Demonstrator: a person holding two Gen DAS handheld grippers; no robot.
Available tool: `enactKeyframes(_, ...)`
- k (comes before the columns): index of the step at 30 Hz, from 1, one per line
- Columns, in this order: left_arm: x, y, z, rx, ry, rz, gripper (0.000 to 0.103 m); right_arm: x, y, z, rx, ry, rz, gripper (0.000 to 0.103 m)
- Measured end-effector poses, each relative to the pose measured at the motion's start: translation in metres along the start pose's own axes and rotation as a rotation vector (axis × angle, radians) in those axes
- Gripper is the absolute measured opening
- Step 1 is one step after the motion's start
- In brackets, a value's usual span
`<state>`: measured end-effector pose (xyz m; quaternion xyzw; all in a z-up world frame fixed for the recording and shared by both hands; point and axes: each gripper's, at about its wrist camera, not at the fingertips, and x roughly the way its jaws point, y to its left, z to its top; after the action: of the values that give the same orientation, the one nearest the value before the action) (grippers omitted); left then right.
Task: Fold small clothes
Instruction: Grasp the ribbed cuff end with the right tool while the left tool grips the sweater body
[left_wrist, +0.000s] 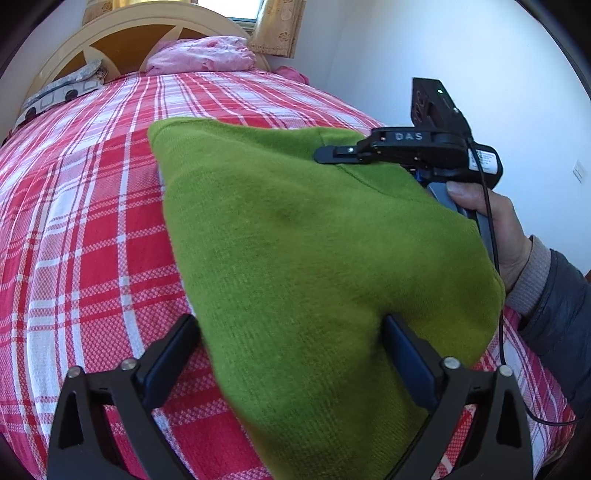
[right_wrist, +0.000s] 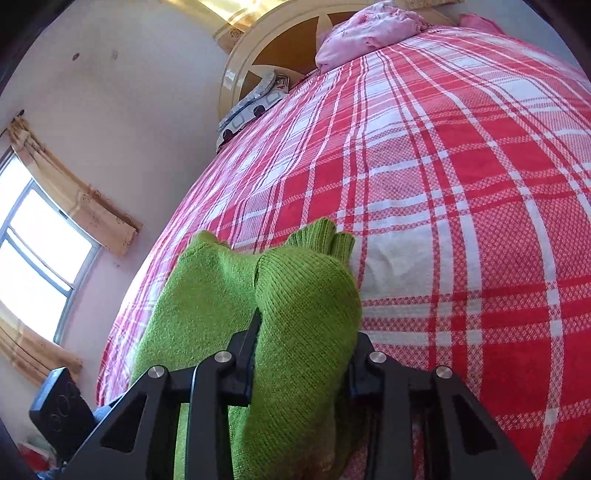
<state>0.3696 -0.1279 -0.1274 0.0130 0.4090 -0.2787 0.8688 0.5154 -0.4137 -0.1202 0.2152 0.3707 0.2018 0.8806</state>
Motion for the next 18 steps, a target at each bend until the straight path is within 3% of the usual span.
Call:
enactKeyframes(6,-0.003,-0.002,-0.001,0.017,-0.001,-0.007,0.088,0.000,0.001,0.000,-0.009,-0.001,-0.020,0.035)
enactKeyframes(13,-0.017,-0.020,-0.005,0.072,-0.032,0.065,0.062,-0.004,0.016,-0.003,-0.036,-0.003,-0.097,0.031)
enactKeyframes(16,-0.024,-0.019,-0.006,0.068,-0.040,0.060,0.051,-0.008,0.019,-0.002,0.007,-0.006,-0.110,0.030)
enactKeyframes(18,-0.030,-0.017,-0.006,0.070,-0.033,0.054,0.048,-0.012,0.028,-0.001,-0.005,-0.010,-0.116,0.030)
